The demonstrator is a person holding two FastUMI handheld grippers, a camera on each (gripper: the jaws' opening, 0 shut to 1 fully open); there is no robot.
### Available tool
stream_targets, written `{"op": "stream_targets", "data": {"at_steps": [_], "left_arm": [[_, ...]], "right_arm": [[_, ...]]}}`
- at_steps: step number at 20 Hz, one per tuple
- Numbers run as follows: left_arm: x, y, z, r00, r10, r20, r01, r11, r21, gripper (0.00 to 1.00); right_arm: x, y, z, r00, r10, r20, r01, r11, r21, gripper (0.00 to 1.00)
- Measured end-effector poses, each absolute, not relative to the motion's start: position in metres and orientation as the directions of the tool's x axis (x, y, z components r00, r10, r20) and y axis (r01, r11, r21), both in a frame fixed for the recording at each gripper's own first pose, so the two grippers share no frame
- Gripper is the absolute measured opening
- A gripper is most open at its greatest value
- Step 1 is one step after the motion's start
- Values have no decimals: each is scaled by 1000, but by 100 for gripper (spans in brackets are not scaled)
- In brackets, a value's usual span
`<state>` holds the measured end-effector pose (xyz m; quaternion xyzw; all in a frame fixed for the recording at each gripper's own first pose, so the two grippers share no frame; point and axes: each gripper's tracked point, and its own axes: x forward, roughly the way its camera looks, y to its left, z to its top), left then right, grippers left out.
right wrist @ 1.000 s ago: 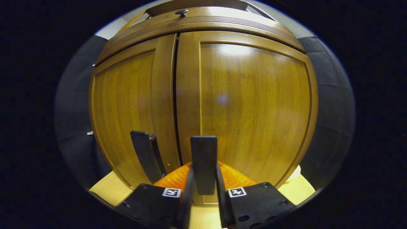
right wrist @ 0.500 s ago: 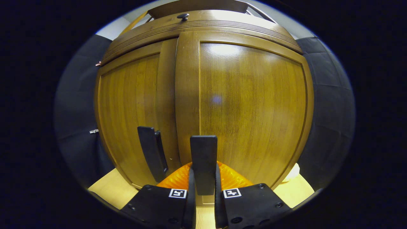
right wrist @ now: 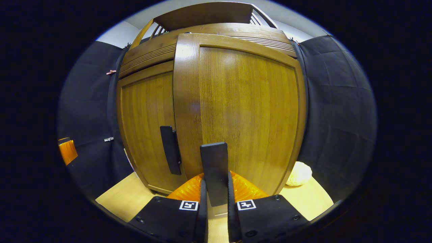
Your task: Open the right door of the double-door shoe cabinet with the right hand, and open the left door with the left hand.
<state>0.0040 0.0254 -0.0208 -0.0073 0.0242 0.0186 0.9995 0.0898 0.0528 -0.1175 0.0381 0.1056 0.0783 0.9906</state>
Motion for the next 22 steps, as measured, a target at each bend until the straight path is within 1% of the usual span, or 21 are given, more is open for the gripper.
{"op": "stream_targets", "data": {"at_steps": [9, 11, 12, 15, 17, 18, 19, 20, 21, 22], "left_arm": [[-6, -5, -15, 999, -7, -35, 7, 1000, -4, 94], [-5, -12, -14, 999, -20, -34, 20, 1000, -6, 94], [-4, -15, -15, 999, -26, -35, 26, 1000, -7, 92], [-2, -26, -16, 998, -42, -37, 42, 999, -11, 92], [0, -27, -16, 998, -51, -34, 50, 999, -17, 94], [1, -30, -14, 998, -57, -31, 56, 998, -18, 92], [3, -33, -14, 998, -62, -28, 61, 998, -19, 92], [6, -36, -13, 997, -66, -26, 66, 998, -19, 94], [7, -40, -12, 997, -69, -23, 68, 997, -19, 92], [8, -41, -12, 997, -70, -21, 70, 997, -19, 94]], "right_arm": [[34, -1, -115, 970, 111, -216, -94, 992, 89, 26], [28, -9, -117, 969, 101, -225, -81, 992, 93, 26], [25, -14, -117, 969, 98, -229, -77, 992, 97, 26], [14, -35, -117, 966, 99, -239, -70, 989, 129, 26], [12, -45, -116, 966, 96, -240, -66, 989, 133, 26], [10, -51, -116, 967, 91, -237, -62, 990, 129, 26], [7, -57, -114, 968, 84, -235, -56, 991, 125, 25], [6, -62, -112, 970, 75, -232, -47, 991, 123, 25], [4, -69, -110, 971, 64, -229, -37, 992, 119, 25], [4, -77, -109, 973, 52, -223, -27, 993, 113, 25]]}}
